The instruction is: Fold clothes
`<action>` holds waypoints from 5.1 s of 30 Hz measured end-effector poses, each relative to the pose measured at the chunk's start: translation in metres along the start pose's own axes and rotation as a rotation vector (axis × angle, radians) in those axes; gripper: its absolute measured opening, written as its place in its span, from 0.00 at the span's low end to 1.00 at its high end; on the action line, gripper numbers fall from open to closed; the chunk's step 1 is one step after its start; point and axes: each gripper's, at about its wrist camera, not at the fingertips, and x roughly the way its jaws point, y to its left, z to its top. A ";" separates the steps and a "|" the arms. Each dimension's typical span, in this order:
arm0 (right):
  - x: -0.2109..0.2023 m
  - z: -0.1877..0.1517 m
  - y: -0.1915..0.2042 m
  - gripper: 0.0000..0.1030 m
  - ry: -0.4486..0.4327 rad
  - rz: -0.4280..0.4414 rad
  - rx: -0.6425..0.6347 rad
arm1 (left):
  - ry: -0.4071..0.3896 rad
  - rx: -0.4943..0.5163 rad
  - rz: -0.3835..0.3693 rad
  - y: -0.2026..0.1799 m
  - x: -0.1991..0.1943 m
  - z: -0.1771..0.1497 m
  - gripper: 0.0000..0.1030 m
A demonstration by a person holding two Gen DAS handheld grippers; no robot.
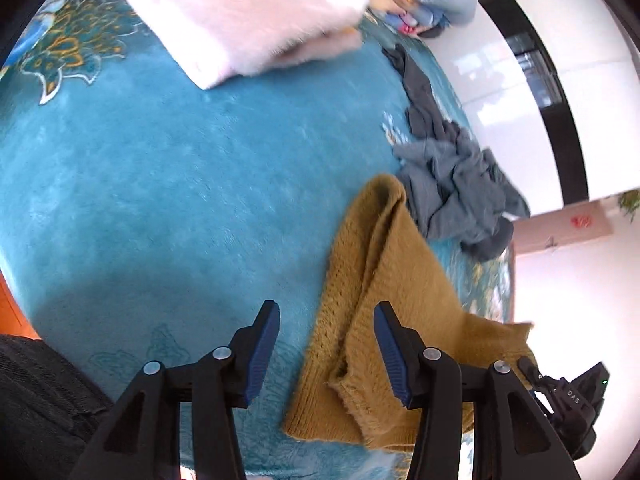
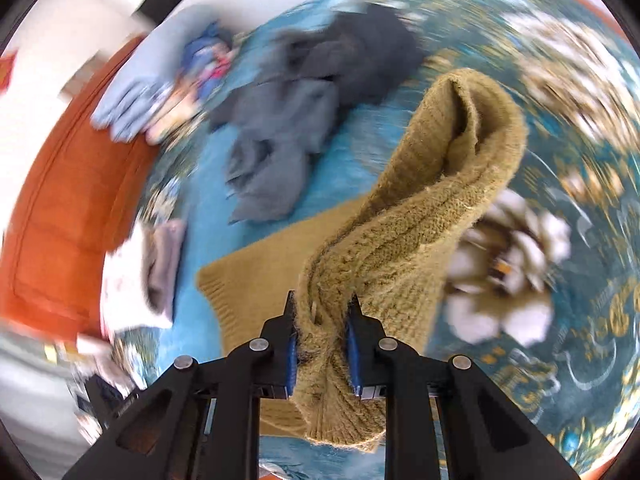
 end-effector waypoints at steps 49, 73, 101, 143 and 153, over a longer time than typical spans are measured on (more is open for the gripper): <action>0.075 -0.071 -0.001 0.50 0.251 -0.006 -0.147 | 0.226 0.219 -0.022 -0.058 0.071 -0.019 0.70; 0.123 -0.096 -0.056 0.54 0.313 0.254 0.175 | 0.192 -0.179 -0.150 0.015 0.044 0.001 0.60; 0.096 0.020 -0.100 0.30 0.217 0.095 0.053 | 0.210 -0.233 -0.202 -0.028 0.106 0.056 0.96; 0.035 -0.028 -0.101 0.35 0.149 0.201 0.169 | 0.131 -0.196 -0.132 -0.049 0.105 0.050 0.36; 0.042 -0.057 -0.098 0.52 0.197 0.230 0.198 | 0.142 -0.267 -0.045 0.010 0.035 -0.016 0.35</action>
